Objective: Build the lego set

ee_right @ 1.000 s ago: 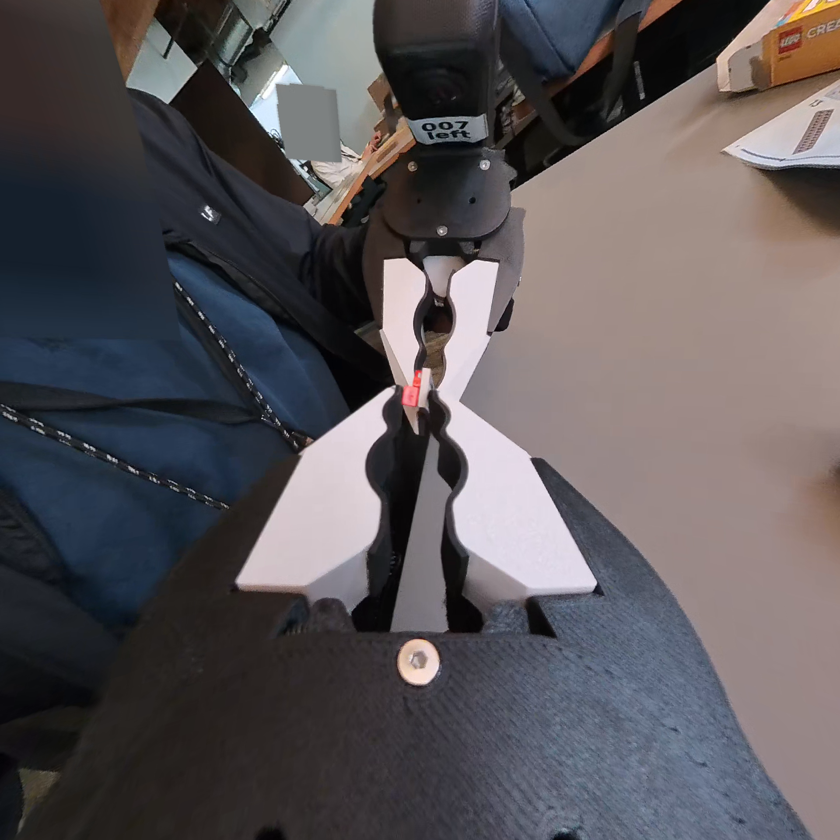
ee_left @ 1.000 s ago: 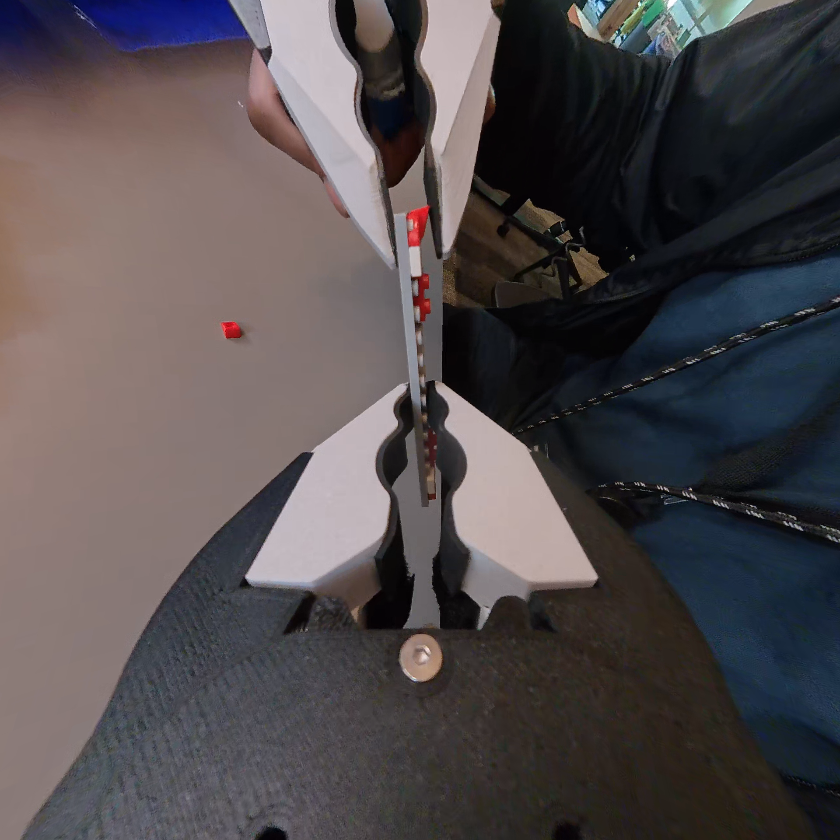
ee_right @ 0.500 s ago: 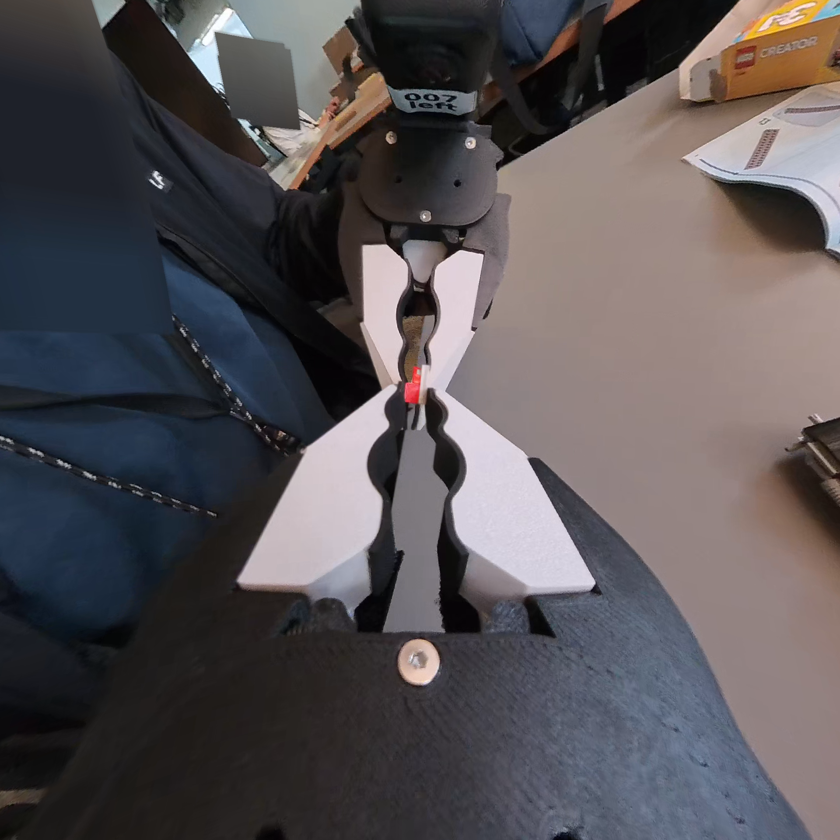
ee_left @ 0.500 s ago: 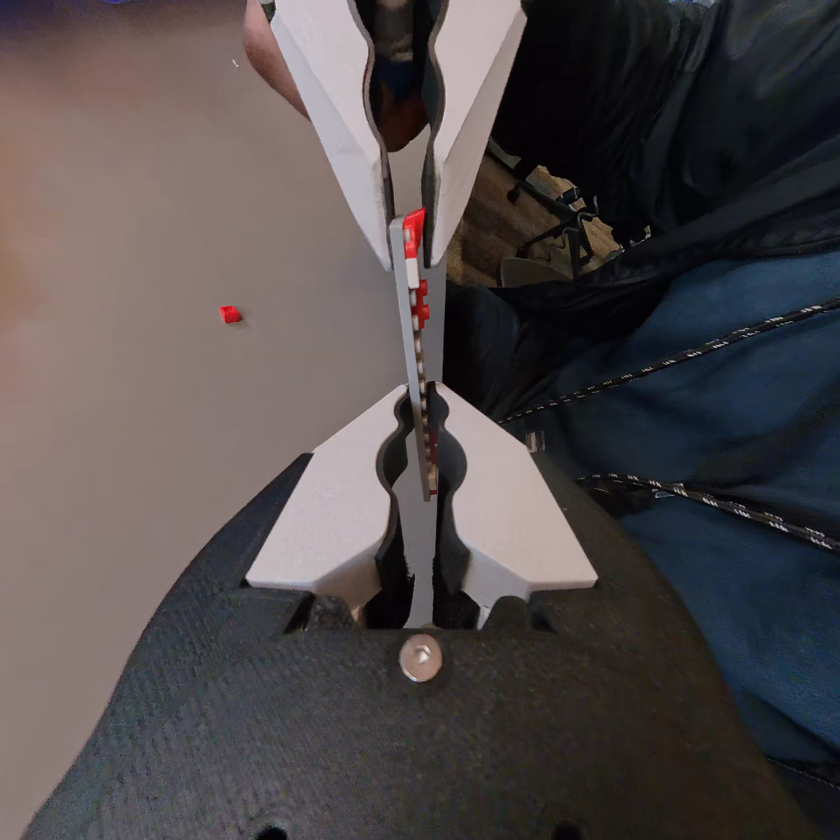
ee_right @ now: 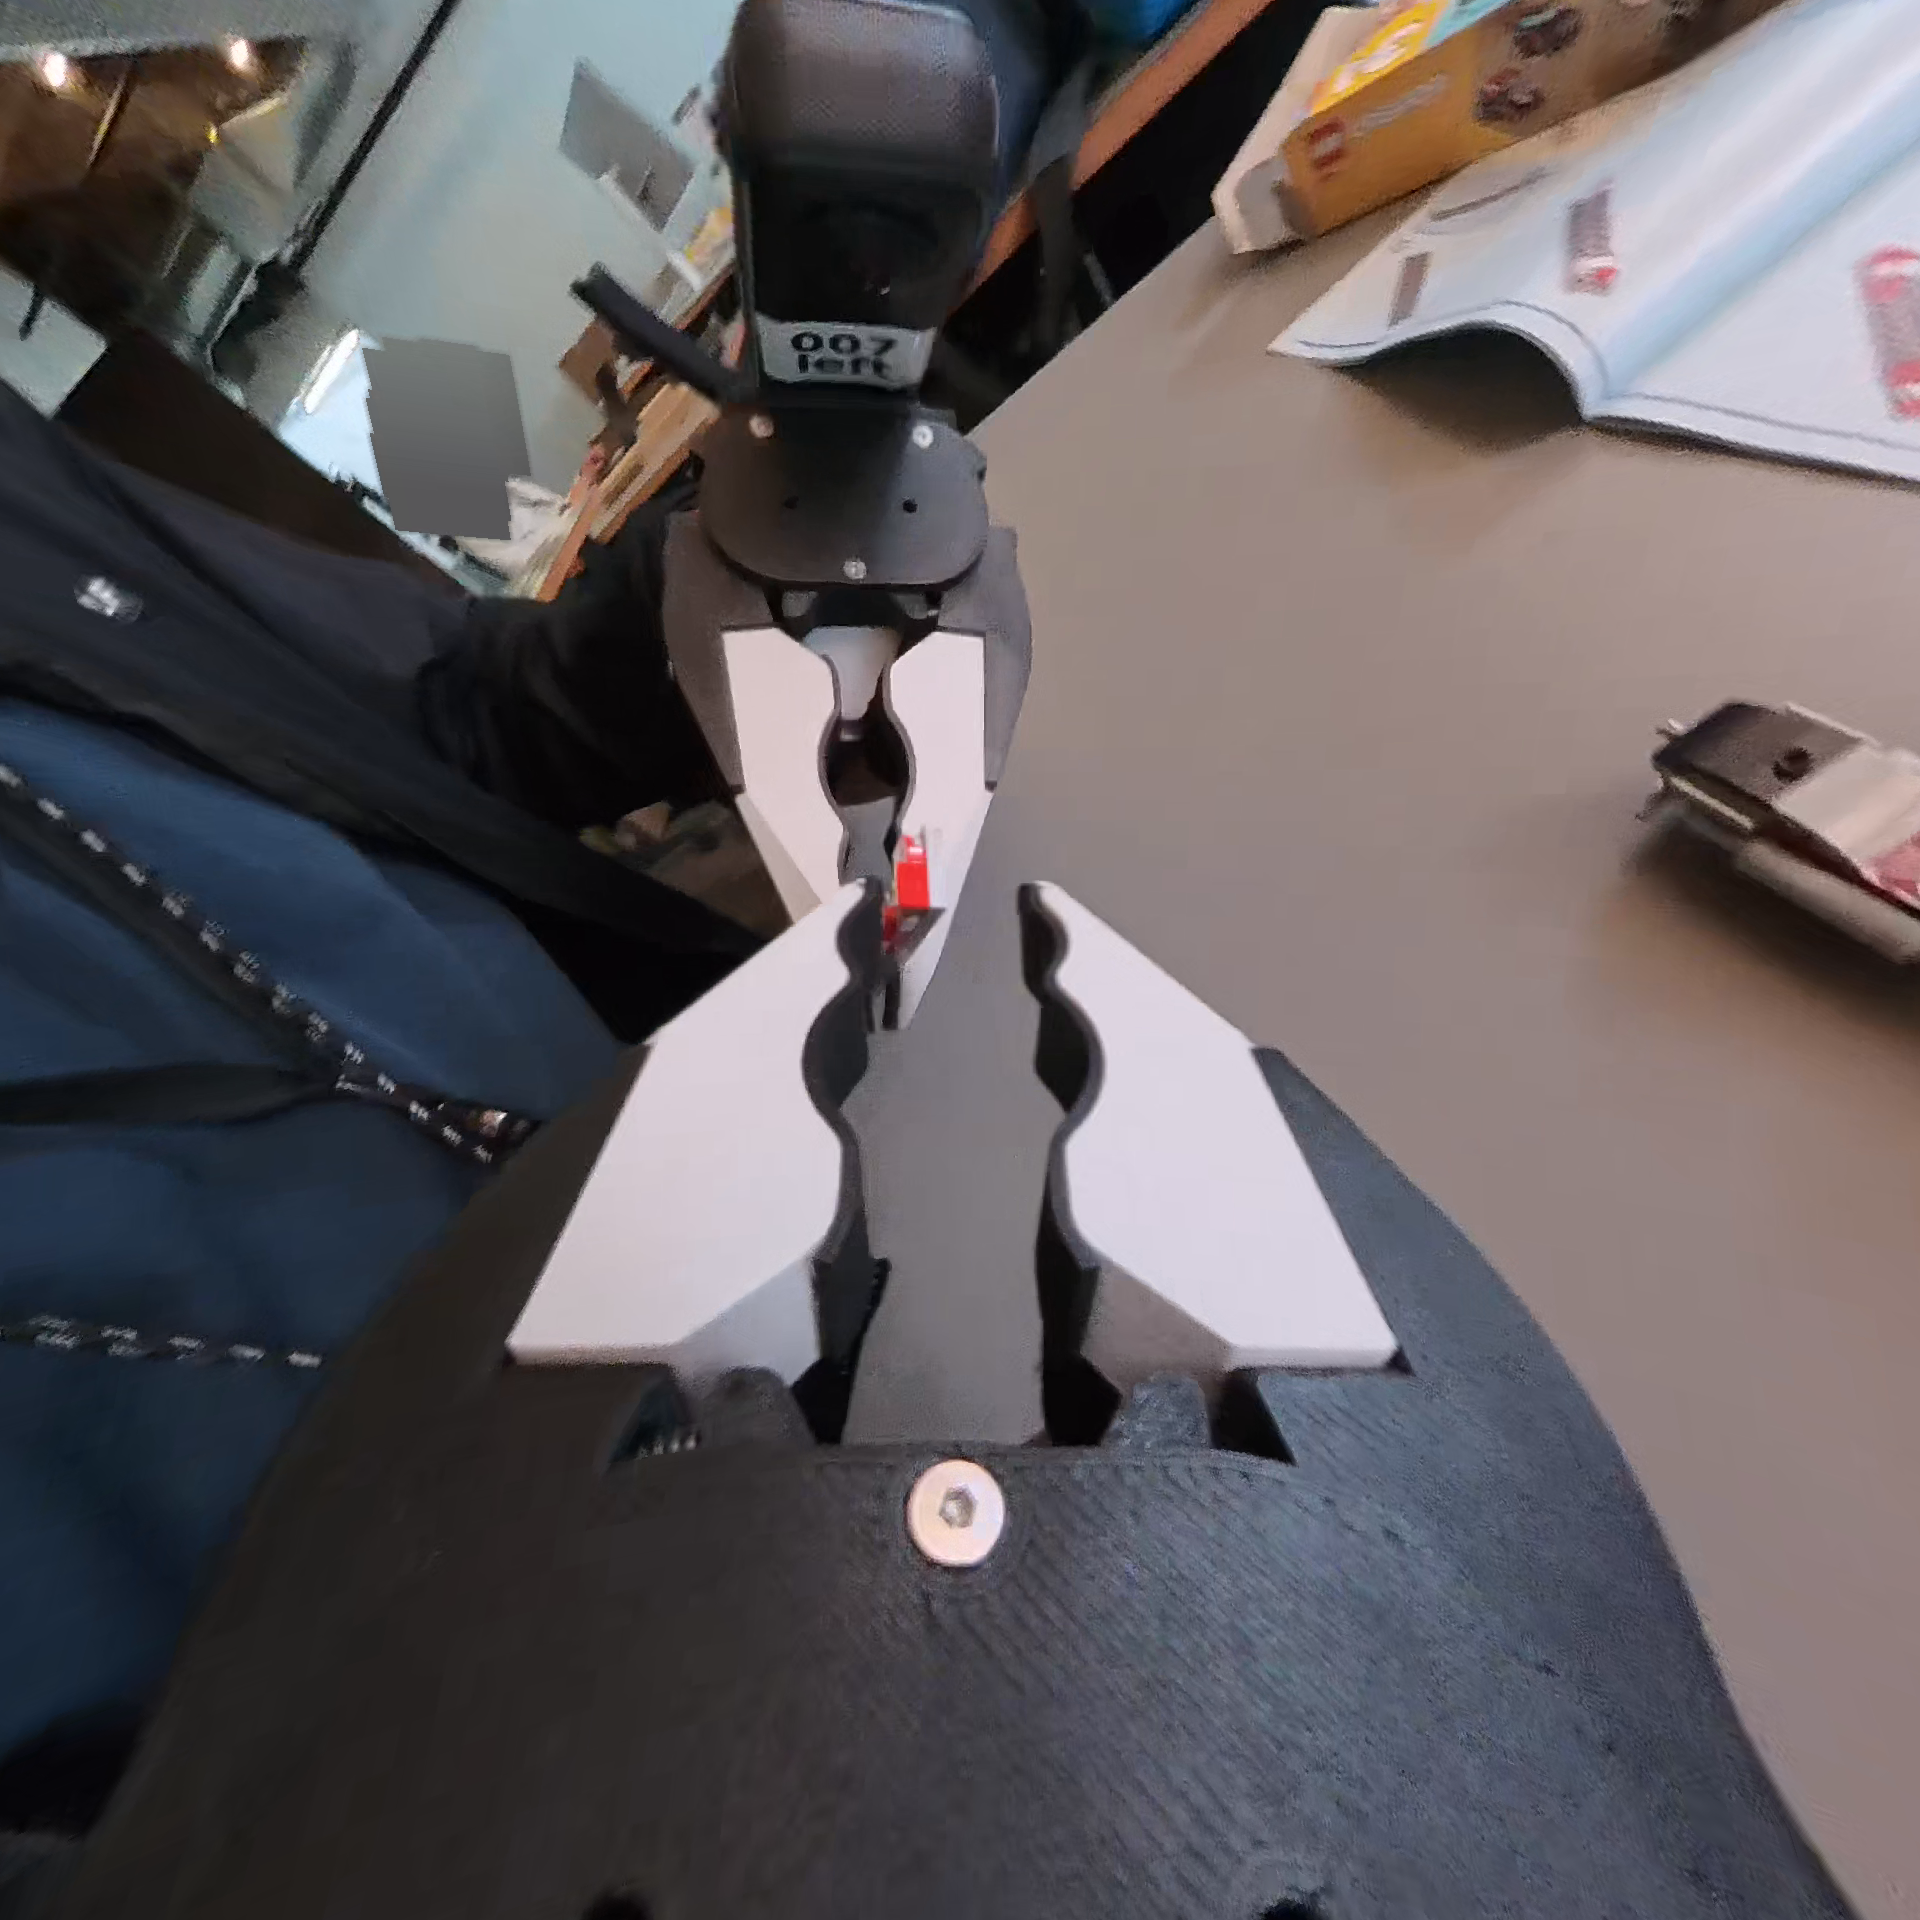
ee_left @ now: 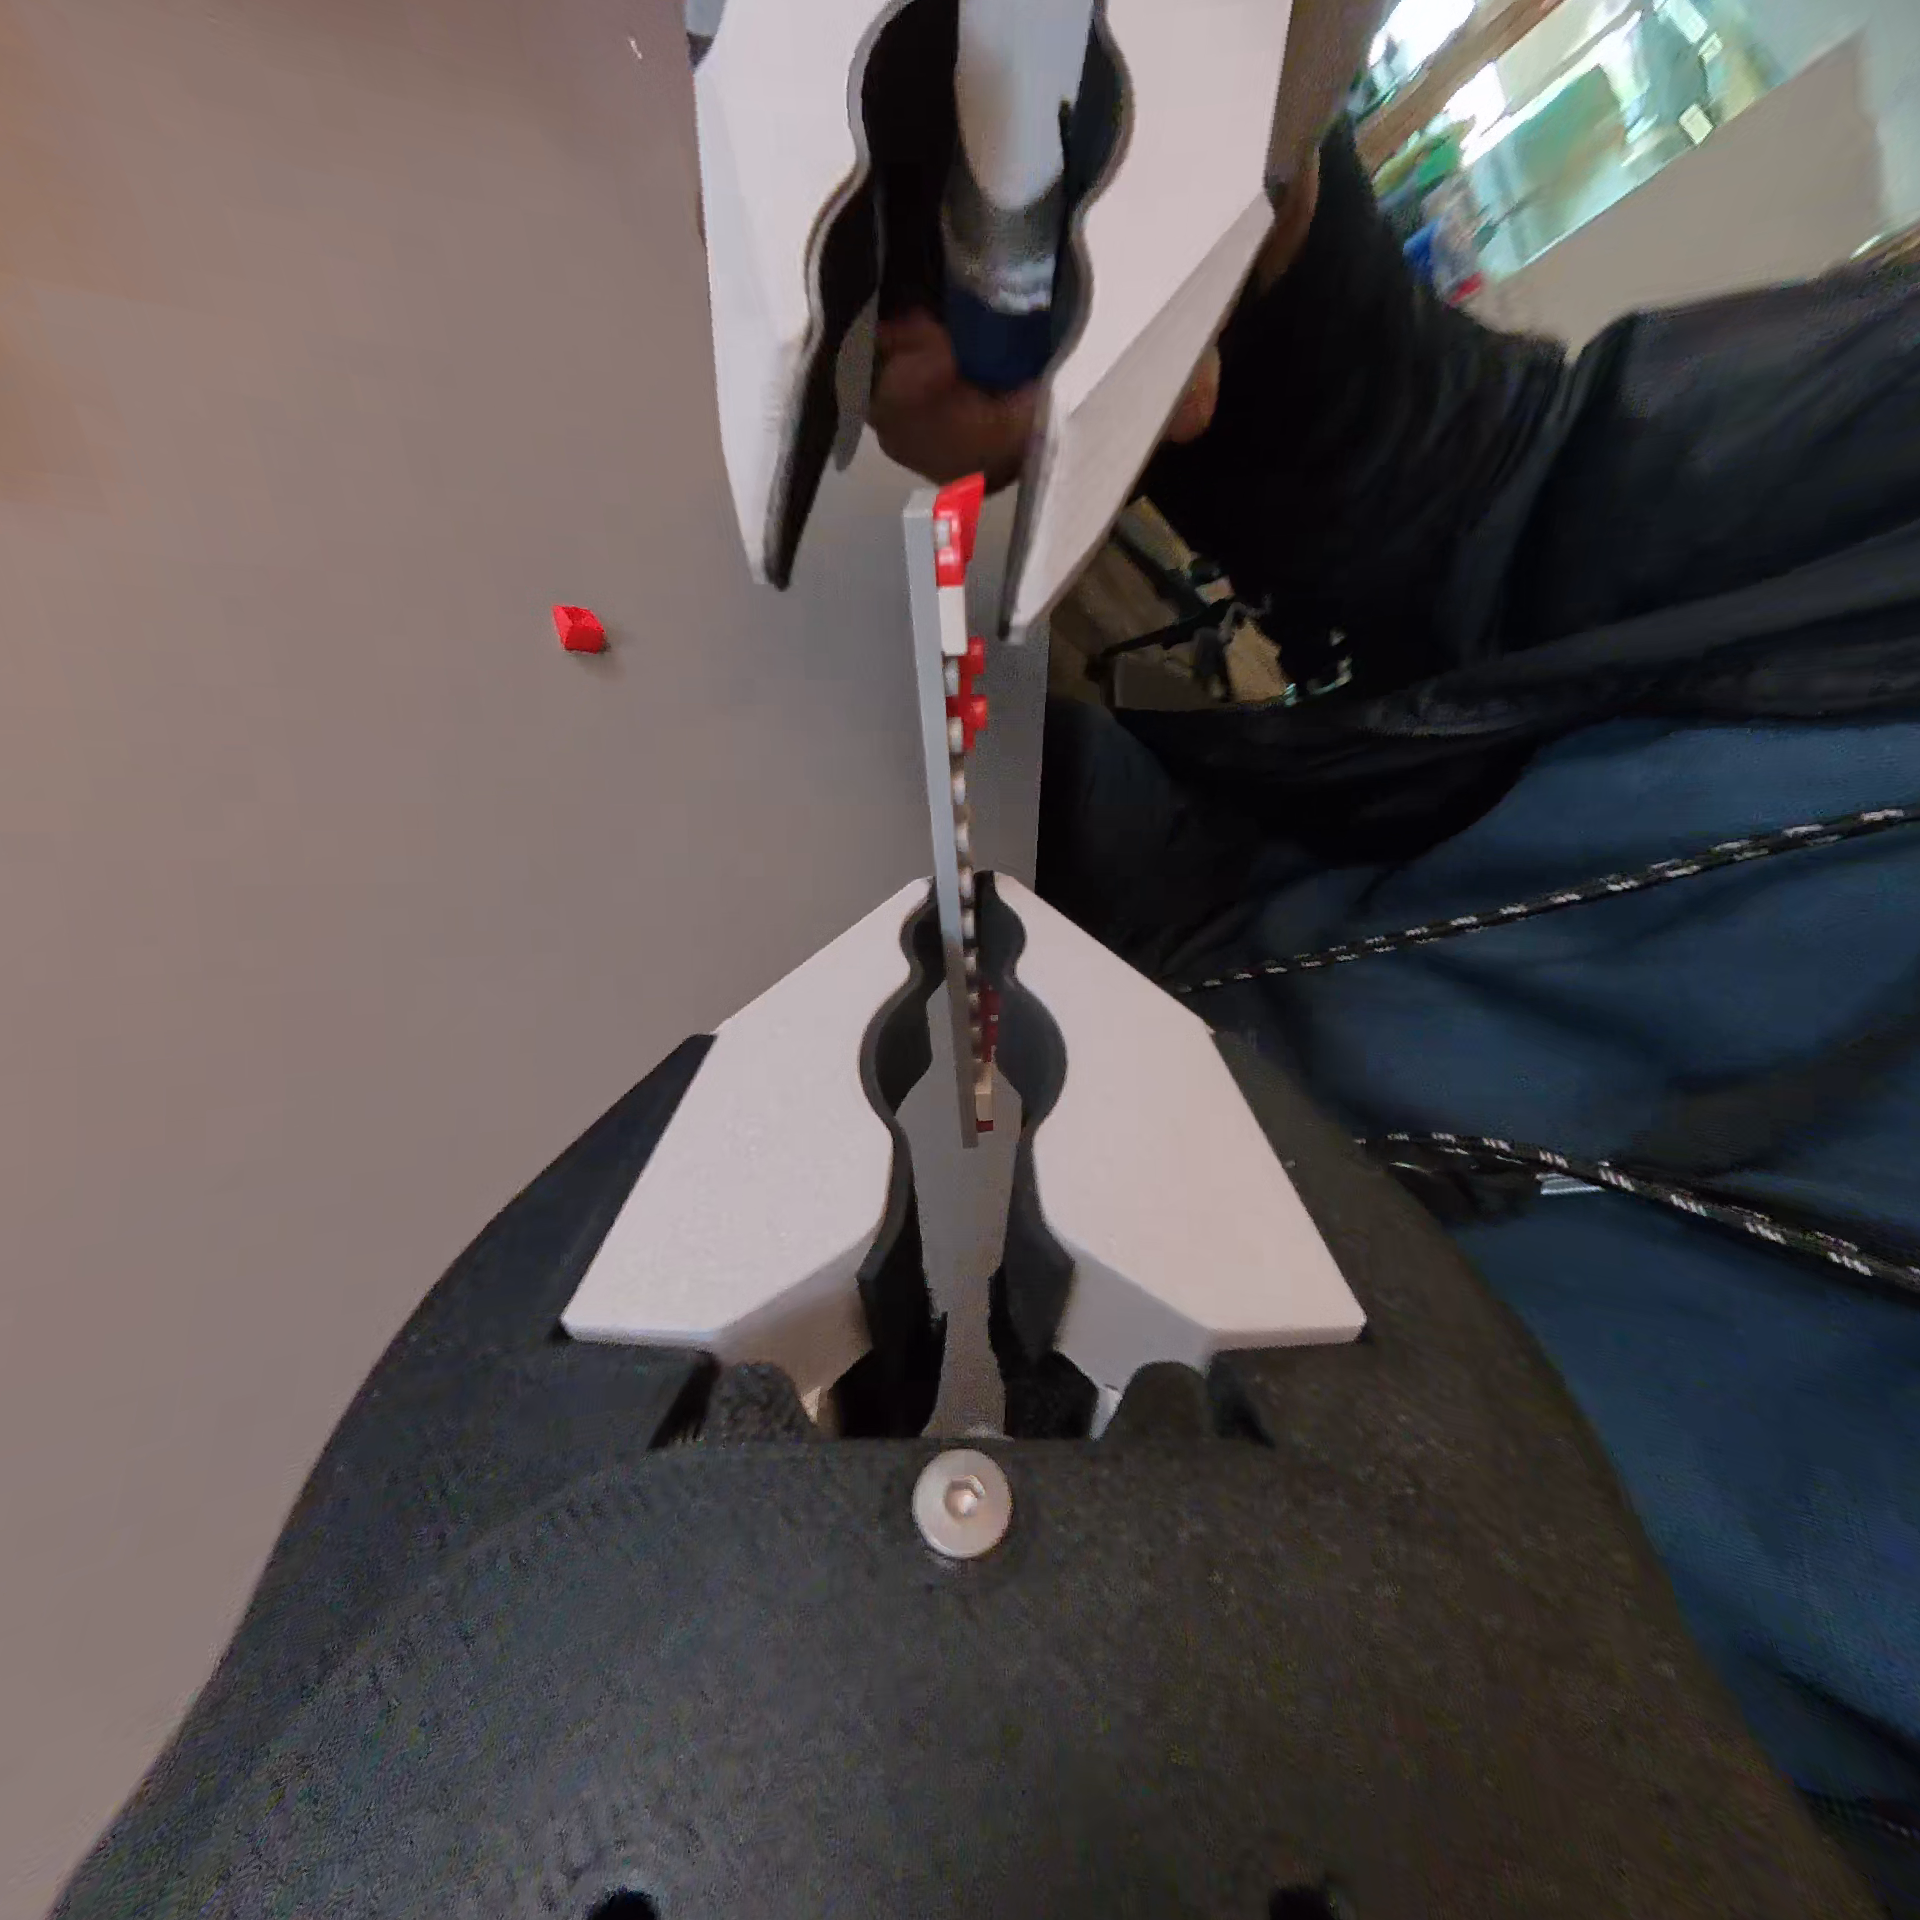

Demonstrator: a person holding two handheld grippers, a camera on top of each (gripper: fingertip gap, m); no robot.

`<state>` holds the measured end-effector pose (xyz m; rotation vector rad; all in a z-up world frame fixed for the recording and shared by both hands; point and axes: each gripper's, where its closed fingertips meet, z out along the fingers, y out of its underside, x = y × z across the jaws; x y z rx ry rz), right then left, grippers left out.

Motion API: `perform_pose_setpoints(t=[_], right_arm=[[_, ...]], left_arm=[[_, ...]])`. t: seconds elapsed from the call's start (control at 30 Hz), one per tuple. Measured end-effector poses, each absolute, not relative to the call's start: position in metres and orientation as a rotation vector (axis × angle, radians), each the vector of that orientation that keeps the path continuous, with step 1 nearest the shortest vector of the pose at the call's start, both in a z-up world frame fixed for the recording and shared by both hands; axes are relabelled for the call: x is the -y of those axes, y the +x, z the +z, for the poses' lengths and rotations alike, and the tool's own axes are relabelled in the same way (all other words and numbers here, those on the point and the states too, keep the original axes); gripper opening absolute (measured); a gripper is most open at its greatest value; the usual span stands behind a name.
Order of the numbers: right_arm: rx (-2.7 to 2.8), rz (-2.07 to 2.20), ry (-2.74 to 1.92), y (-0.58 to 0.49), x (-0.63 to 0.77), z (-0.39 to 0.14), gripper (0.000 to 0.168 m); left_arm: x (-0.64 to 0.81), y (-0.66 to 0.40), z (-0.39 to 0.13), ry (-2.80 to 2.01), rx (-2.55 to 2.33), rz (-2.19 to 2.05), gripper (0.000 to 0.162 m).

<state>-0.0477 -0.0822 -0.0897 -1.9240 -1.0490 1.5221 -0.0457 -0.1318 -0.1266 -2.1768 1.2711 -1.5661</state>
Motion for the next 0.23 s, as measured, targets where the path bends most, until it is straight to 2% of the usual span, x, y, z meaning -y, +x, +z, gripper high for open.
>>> perform_pose_setpoints(t=[0.03, 0.13, 0.23], right_arm=[[1.007, 1.529, -1.927, -0.047, 0.081, -0.093, 0.030], [0.892, 1.480, -1.937, -0.043, 0.073, -0.104, 0.040], [0.826, 1.319, -1.935, -0.034, 0.064, -0.114, 0.041]], left_arm=[[0.131, -0.045, -0.129, -2.183, -1.241, -1.606, 0.003], [0.128, -0.045, -0.137, -2.210, -1.140, -1.704, 0.003], [0.122, -0.047, -0.150, -2.279, -1.066, -1.703, 0.004]])
